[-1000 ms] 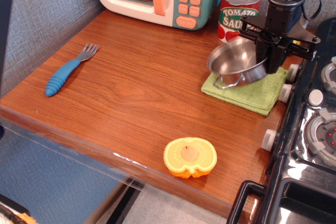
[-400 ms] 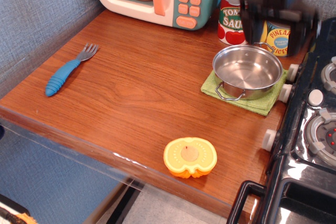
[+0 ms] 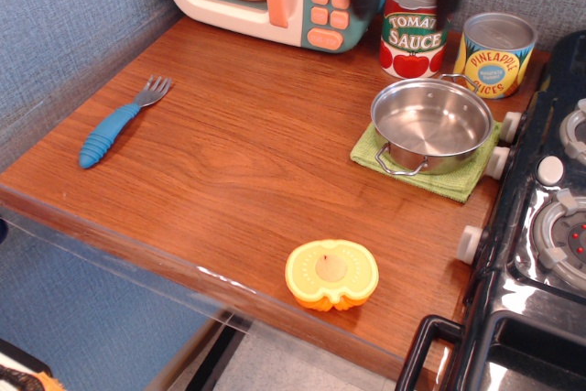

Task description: Move the stainless steel pot and place it on the green cloth.

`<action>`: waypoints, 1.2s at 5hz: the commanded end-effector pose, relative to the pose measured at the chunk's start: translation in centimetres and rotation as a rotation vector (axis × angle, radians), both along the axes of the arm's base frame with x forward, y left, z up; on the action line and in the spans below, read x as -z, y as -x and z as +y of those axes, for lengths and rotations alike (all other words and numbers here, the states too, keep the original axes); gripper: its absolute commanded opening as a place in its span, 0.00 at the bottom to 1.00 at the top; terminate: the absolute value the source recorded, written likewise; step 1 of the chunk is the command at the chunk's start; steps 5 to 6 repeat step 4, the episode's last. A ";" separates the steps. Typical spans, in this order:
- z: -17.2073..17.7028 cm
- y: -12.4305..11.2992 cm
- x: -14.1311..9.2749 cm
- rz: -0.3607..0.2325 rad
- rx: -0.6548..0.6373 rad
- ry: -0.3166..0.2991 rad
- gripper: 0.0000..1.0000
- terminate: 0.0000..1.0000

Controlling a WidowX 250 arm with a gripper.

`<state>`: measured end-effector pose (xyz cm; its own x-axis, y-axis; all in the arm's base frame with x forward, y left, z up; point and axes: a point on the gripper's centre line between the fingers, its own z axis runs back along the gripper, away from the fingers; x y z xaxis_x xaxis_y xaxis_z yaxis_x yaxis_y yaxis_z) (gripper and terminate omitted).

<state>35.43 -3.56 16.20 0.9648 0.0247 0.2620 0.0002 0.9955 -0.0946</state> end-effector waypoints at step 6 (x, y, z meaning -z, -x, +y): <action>2.6 2.9 1.4 0.110 0.121 -0.062 1.00 1.00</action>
